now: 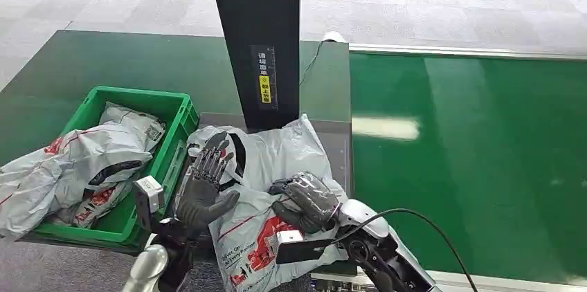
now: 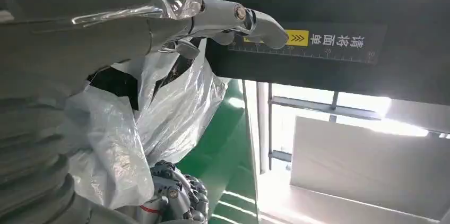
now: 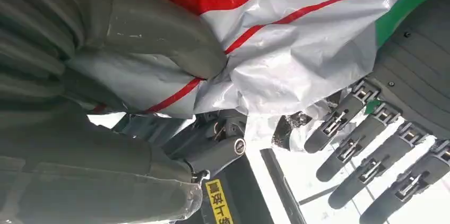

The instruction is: Moved the parcel from conveyor to table for the left to box.

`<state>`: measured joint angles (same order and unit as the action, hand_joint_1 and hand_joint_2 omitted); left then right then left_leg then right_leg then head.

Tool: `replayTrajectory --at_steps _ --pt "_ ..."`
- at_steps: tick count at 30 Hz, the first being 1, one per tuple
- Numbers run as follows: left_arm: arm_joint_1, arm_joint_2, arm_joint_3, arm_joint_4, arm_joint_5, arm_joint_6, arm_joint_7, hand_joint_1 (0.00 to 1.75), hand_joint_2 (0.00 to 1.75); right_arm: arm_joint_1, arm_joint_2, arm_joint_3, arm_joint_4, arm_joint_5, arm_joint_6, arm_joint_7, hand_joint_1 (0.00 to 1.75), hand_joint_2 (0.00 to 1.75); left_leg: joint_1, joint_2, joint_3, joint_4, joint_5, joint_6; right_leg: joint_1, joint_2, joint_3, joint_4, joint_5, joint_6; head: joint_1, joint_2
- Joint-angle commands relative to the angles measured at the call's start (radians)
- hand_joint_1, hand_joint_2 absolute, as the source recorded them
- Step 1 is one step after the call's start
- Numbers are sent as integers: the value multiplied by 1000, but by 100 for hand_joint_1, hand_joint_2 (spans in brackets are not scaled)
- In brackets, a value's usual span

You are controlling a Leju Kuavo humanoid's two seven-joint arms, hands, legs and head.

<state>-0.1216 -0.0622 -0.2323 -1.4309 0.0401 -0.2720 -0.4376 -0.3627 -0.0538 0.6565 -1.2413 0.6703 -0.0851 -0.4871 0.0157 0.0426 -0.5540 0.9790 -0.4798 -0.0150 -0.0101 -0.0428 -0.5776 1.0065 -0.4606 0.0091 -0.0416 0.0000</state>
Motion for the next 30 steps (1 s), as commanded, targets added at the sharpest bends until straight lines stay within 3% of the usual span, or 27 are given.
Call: replayTrajectory --at_steps 1,25,26,27,30 --pt "-18 1 -9 49 2 2 4 0 175 -36 4 3 65 -1 -4 3 175 175 0 -3 1 -1 1 1 0 3 1 -1 1 -1 0 0" --pt "-18 1 -9 49 2 2 4 0 175 -36 4 3 65 -1 -4 3 175 175 0 -1 0 0 0 1 0 2 0 0 0 0 0 0" --pt "-14 10 -21 48 11 -19 8 0 175 36 68 -123 10 -127 18 -100 0 175 0 -3 1 -1 0 1 0 3 1 -1 0 0 0 0" --pt "-4 18 -36 49 16 -20 2 0 175 67 7 -160 -75 -353 35 -98 0 175 0 -2 1 -1 0 1 0 2 0 -1 0 0 0 0" --pt "1 23 -46 48 20 -13 -7 0 175 101 -18 -192 -160 -394 30 -84 0 175 0 -5 0 0 0 1 0 -1 0 0 -1 0 0 0"
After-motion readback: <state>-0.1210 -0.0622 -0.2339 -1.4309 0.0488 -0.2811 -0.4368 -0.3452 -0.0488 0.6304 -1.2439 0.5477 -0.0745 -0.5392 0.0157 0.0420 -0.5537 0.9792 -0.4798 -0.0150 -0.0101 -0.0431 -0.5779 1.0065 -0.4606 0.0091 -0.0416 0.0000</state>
